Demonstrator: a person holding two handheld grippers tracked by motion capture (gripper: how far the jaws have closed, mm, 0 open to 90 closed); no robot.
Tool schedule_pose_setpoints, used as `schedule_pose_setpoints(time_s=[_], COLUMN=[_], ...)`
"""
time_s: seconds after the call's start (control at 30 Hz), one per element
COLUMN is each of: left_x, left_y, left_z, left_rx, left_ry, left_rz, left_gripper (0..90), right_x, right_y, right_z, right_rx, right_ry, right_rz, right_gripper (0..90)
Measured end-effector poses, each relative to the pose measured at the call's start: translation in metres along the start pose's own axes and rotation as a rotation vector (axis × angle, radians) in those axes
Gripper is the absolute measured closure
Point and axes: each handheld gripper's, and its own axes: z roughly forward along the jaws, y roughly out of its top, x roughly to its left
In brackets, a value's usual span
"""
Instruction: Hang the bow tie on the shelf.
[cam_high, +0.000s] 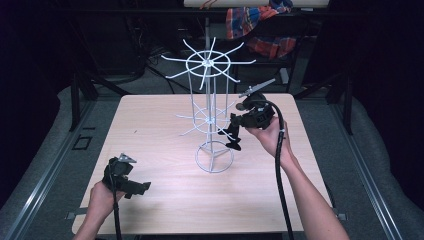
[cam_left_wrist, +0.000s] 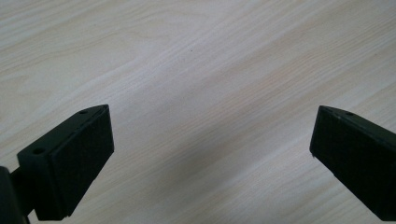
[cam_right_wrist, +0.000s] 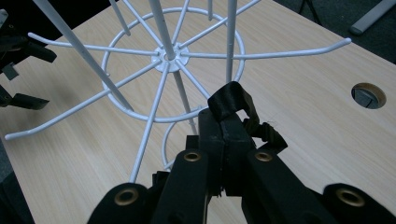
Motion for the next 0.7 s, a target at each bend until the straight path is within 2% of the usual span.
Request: schedule_pose_setpoints(time_s=[0.27,0.6,0.7], left_x=[-0.0003,0.0,-0.0001], left_y=[0.0001,-0.0002,-0.0003], left_z=[-0.0005,-0.0002,-0.0001], left_rx=[0.002,0.001,-0.002], left_ry=[0.002,0.002,0.003], left_rz=[0.004,0.003,0.003], left_gripper=[0.0,0.0,0.0], right_x=[-0.0007,-0.0005,-0.0001], right_y=[-0.002,-0.0059,-0.0055], right_z=[0.0038,0.0104,0.0107], right_rx=[0.02,0.017,0.031], right_ry=[0.001,0.006,0.006], right_rz=[-0.001,0.006,-0.005], right_gripper=[89.8,89.7,89.7])
